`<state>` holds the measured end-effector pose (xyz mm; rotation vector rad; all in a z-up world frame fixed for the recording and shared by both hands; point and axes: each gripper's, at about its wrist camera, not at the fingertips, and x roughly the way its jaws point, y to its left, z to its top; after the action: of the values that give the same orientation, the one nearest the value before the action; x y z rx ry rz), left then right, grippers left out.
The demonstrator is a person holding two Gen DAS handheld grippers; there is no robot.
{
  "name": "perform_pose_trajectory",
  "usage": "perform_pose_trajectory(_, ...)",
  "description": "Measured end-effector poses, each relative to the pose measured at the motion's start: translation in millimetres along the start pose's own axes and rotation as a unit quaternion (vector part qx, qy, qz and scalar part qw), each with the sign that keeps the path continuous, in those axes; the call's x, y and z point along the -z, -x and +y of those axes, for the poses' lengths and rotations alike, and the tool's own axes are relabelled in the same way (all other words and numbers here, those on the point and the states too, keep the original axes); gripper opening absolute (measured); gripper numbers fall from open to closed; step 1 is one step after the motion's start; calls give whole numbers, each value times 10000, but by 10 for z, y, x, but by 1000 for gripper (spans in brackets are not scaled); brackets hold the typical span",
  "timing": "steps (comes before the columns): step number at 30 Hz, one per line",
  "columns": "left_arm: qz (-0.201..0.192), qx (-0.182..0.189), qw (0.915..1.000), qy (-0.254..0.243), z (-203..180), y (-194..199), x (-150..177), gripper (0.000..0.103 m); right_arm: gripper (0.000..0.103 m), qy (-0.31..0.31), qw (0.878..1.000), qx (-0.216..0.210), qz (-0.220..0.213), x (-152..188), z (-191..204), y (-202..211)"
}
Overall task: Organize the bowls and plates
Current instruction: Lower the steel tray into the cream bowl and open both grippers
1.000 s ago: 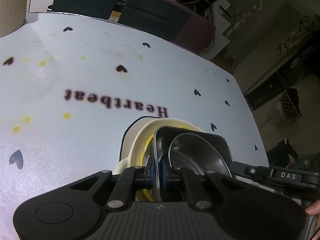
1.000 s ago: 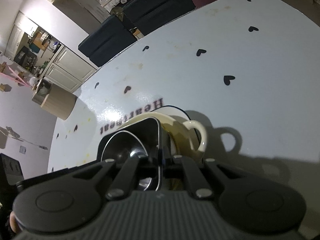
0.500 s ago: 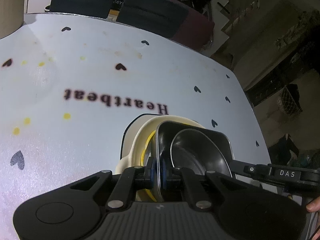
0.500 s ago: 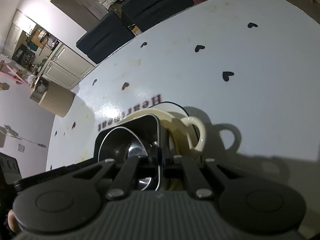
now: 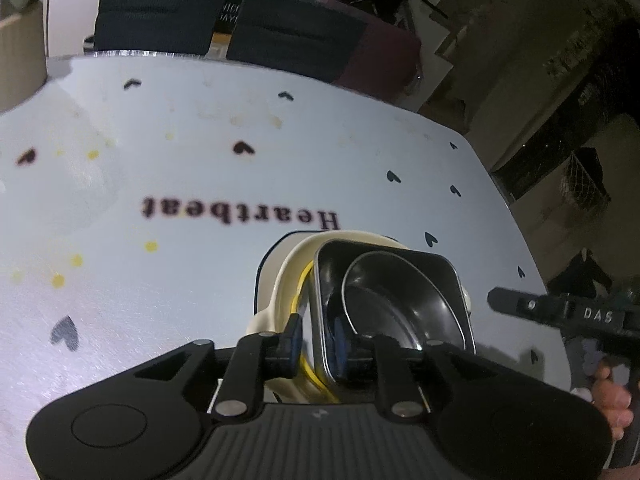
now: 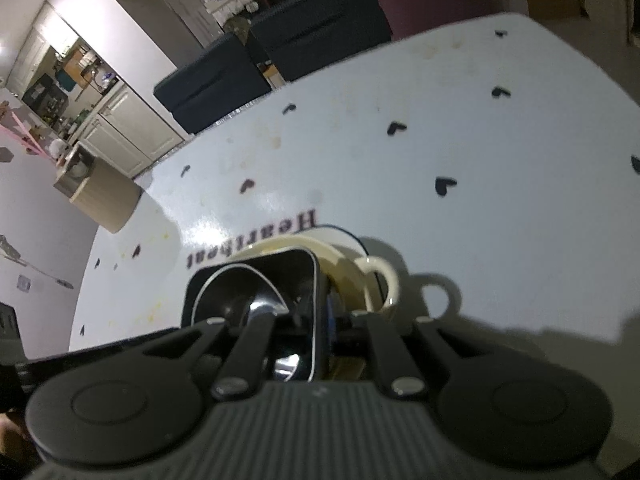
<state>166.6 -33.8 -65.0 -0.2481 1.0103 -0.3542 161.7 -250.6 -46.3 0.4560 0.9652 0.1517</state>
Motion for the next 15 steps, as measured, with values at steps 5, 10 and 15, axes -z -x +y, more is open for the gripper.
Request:
perform_pose_trajectory(5,-223,-61,9996,-168,-99,160,-18,49,14,407,9985,63,-369,24,131,171)
perform_pose_trajectory(10,-528,-234,9975,-395,-213,305,-16,77,33,760,9945,193,-696,75,212,296)
perform_pose_trajectory(15,-684,-223,9964,-437,-266,417,-4,92,52,1155,9867,329,-1096,111,320,417)
